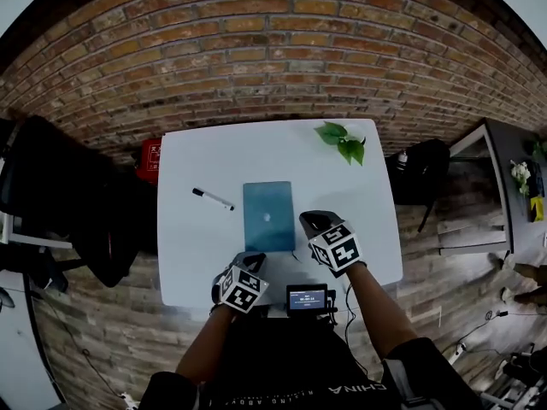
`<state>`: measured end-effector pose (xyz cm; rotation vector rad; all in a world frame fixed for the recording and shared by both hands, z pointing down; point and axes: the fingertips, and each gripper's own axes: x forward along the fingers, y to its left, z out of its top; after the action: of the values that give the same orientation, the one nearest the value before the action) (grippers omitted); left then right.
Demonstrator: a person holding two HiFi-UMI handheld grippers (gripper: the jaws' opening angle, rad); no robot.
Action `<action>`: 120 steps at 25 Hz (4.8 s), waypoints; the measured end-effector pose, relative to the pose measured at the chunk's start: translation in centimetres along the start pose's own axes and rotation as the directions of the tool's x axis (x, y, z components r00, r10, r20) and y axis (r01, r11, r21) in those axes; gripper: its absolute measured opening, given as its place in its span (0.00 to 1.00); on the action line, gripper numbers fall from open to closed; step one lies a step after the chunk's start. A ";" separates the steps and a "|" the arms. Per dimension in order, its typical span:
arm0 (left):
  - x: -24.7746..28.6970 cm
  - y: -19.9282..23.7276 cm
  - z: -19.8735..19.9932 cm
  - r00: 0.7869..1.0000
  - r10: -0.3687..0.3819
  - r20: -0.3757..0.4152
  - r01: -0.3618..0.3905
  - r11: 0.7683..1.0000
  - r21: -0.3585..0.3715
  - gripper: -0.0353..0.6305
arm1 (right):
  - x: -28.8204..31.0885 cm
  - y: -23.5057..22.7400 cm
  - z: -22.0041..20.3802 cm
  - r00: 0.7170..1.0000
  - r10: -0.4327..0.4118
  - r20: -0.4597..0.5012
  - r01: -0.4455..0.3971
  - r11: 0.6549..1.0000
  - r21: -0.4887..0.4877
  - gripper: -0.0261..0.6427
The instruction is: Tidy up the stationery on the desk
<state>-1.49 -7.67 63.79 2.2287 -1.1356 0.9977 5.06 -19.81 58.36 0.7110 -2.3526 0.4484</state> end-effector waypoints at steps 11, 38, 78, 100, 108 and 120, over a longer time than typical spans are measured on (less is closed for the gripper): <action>-0.8 4.0 1.2 0.992 0.108 0.062 -0.104 0.992 -0.065 0.07 | 0.1 0.7 -2.3 0.999 -0.026 -0.032 0.029 0.996 0.087 0.05; 3.2 8.2 -0.3 0.993 0.055 -0.107 -0.067 0.991 -0.119 0.31 | 7.5 0.8 -5.7 0.988 0.002 -0.155 0.036 0.969 0.245 0.34; 4.9 5.6 1.4 0.999 -0.045 -0.028 0.037 0.970 -0.240 0.31 | 1.2 0.2 -0.7 0.999 -0.053 0.000 0.052 0.980 0.193 0.12; -0.2 4.9 4.1 0.970 -0.147 0.192 0.205 0.922 -0.330 0.31 | 0.9 6.7 5.5 0.996 0.047 0.076 -0.050 0.998 0.032 0.11; -3.8 3.4 7.3 0.942 -0.186 0.278 0.273 0.908 -0.318 0.31 | 1.4 8.0 6.4 0.994 0.082 0.069 -0.082 0.997 0.008 0.11; -5.5 2.0 9.0 0.962 -0.166 0.216 0.235 0.906 -0.351 0.34 | 2.1 9.7 7.1 0.988 0.146 0.058 -0.145 0.989 -0.016 0.12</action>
<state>-1.74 -11.96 53.98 2.0970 -1.0402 0.4533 -5.38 -16.28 53.16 0.5566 -2.4712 0.4823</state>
